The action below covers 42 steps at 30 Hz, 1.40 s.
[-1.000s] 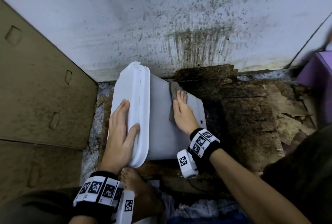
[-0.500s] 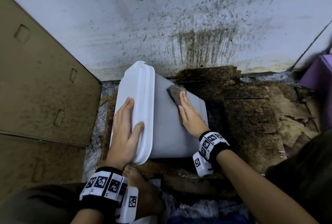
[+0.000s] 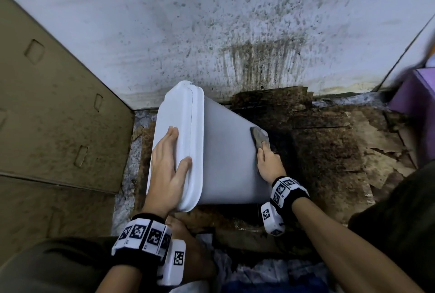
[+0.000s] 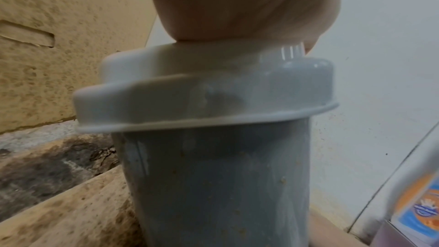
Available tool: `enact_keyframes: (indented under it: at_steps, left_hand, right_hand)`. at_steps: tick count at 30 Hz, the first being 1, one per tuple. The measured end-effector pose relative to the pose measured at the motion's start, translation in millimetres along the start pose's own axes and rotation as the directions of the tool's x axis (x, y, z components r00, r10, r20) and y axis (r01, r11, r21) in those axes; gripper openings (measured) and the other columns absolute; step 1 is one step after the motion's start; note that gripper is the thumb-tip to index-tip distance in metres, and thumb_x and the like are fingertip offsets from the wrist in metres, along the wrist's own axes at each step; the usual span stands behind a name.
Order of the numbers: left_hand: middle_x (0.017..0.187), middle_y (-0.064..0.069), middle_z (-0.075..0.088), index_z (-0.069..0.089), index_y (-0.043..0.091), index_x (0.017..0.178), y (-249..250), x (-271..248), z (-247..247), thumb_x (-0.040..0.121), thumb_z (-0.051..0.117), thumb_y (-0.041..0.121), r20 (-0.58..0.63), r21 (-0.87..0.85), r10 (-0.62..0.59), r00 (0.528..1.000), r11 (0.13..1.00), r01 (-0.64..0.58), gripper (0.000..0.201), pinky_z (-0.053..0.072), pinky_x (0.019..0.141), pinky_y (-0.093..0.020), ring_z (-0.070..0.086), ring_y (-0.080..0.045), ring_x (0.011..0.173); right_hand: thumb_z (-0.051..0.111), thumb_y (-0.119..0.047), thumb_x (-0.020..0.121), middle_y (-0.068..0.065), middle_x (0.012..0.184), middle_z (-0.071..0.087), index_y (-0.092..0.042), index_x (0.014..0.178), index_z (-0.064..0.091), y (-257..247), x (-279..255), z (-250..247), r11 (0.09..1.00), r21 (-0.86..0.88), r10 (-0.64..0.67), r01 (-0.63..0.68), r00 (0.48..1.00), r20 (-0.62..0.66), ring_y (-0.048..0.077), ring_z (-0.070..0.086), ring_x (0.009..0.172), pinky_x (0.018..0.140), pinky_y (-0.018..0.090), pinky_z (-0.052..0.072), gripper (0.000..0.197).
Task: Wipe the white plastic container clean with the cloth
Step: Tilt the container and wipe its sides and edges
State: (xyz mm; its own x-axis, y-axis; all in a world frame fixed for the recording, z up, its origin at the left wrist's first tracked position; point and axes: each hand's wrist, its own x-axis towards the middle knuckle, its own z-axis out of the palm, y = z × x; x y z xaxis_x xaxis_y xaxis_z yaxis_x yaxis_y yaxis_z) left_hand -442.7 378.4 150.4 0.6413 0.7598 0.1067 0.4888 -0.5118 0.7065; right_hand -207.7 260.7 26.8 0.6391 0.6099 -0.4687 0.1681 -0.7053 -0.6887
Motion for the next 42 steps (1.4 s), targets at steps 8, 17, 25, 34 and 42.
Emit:
enact_keyframes:
  at_steps: [8,17,25,34,42]
  left_hand:
    - [0.165,0.0,0.026,0.029,0.017,0.157,8.8,1.2,3.6,0.092,0.039,0.048,-0.01,0.013,0.001,1.0,1.0,0.0,0.072,0.016,0.124,-0.038,0.017,-0.01,0.15]
    - [0.165,0.003,0.025,0.028,0.021,0.157,14.1,-1.2,2.4,0.09,0.037,0.051,0.0,0.009,-0.032,0.999,0.999,0.032,0.074,0.018,0.124,-0.04,0.017,-0.011,0.149]
    - [0.164,0.001,0.026,0.028,0.019,0.156,13.4,-0.6,4.0,0.09,0.037,0.049,-0.007,0.012,-0.024,1.0,1.0,0.024,0.073,0.019,0.123,-0.039,0.018,-0.012,0.148]
    - [0.162,-0.001,0.028,0.029,0.016,0.154,0.9,0.4,-0.3,0.09,0.039,0.046,-0.014,-0.012,-0.044,0.999,0.999,0.044,0.072,0.018,0.123,-0.04,0.02,-0.015,0.149]
    - [0.163,-0.001,0.028,0.03,0.016,0.155,9.4,2.3,1.9,0.089,0.038,0.047,-0.014,0.002,-0.04,0.999,0.999,0.04,0.073,0.019,0.122,-0.044,0.022,-0.014,0.146]
  right_hand:
    - [0.038,-0.03,0.106,0.025,0.112,0.066,-0.005,0.13,0.06,-75.8,-68.7,18.5,0.931,-0.21,-0.344,0.3,0.913,-0.221,0.039,0.06,0.1,0.085,0.043,0.047,0.041]
    - [0.049,-0.039,0.096,0.006,0.1,0.068,-0.013,0.105,0.07,-76.3,-86.7,32.5,0.844,-0.36,-0.532,0.398,0.711,-0.46,0.027,0.057,0.095,0.084,0.044,0.044,0.033]
    - [0.03,-0.03,0.11,-0.007,0.169,-0.001,-0.022,0.161,0.005,-60.3,-71.0,49.8,0.805,0.265,-0.529,0.531,0.844,-0.084,0.0,-0.006,0.154,0.125,0.024,-0.003,0.057]
    - [0.033,-0.015,0.109,-0.002,0.167,0.018,-0.015,0.159,0.02,10.2,-50.1,61.7,0.884,0.34,-0.277,0.321,0.945,-0.171,0.008,0.013,0.154,0.123,0.017,0.005,0.052]
    - [0.029,-0.025,0.109,0.008,0.167,0.019,-0.021,0.16,0.021,64.6,-42.7,56.9,0.914,0.407,0.059,0.002,0.989,-0.136,0.024,0.019,0.154,0.125,0.032,0.011,0.051]
